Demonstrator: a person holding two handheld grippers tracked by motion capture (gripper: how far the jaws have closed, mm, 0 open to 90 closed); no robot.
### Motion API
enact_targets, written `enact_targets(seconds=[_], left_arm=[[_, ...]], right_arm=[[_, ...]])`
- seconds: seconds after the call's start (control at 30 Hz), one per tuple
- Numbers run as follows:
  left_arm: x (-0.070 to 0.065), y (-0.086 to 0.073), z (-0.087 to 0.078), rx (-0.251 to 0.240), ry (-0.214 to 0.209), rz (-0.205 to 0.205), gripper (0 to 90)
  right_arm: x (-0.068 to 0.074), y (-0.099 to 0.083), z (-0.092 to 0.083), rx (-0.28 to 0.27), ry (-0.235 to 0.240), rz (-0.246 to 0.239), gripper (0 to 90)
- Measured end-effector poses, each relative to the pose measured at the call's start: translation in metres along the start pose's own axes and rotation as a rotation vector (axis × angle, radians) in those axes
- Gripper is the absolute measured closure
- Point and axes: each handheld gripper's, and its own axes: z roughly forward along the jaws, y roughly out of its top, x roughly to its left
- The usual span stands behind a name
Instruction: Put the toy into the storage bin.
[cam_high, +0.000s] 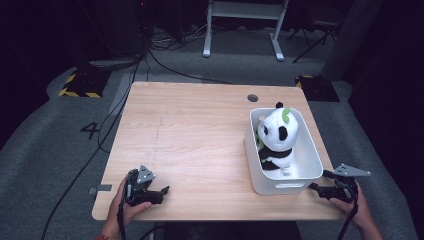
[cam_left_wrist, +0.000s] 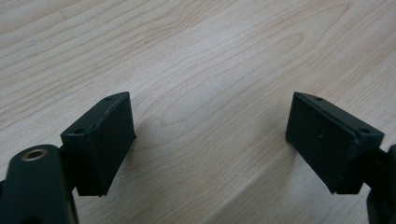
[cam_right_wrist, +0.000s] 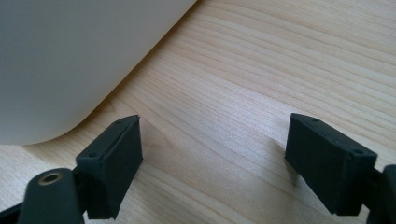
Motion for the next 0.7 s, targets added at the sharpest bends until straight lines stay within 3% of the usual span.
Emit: enact_targets(seconds=[0.7], left_arm=[[-0.0003, 0.0008, 0.0008, 0.000, 0.005, -0.005, 15.5]], right_arm=[[0.0000, 0.0000, 0.0000, 0.000, 0.000, 0.000, 18.7]])
